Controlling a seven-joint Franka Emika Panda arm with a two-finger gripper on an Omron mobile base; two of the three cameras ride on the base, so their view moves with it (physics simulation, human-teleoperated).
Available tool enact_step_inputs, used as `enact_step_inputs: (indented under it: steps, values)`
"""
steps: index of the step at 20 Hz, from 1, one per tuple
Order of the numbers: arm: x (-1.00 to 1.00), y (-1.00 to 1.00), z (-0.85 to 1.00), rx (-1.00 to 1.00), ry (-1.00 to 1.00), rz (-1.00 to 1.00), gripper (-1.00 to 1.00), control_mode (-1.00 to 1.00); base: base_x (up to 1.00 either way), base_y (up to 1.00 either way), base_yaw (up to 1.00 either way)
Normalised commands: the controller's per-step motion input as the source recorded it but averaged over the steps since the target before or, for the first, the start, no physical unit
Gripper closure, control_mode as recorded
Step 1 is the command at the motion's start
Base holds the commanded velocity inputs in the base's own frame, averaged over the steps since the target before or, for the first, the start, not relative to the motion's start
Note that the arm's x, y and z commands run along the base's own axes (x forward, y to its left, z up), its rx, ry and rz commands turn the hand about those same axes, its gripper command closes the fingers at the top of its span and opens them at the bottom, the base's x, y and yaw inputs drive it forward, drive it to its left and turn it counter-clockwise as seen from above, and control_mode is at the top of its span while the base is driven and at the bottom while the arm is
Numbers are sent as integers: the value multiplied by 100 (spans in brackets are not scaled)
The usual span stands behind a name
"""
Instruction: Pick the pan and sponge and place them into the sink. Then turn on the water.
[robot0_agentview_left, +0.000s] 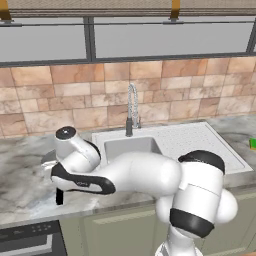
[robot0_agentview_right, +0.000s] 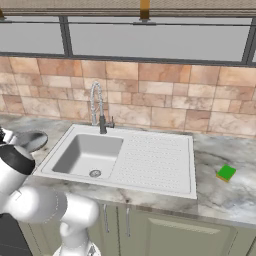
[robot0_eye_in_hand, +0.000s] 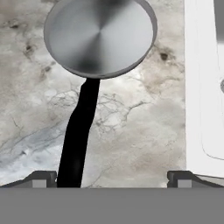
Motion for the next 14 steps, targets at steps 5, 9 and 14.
enact_step_inputs:
  steps: [5,9,14]
  values:
    - [0,34,-24,0,0,0,-100,-100,0,0,0]
    - [0,26,-24,0,1,0,-100,-100,0,0,0]
    - [0,19,-25,0,2,0,-100,-100,0,0,0]
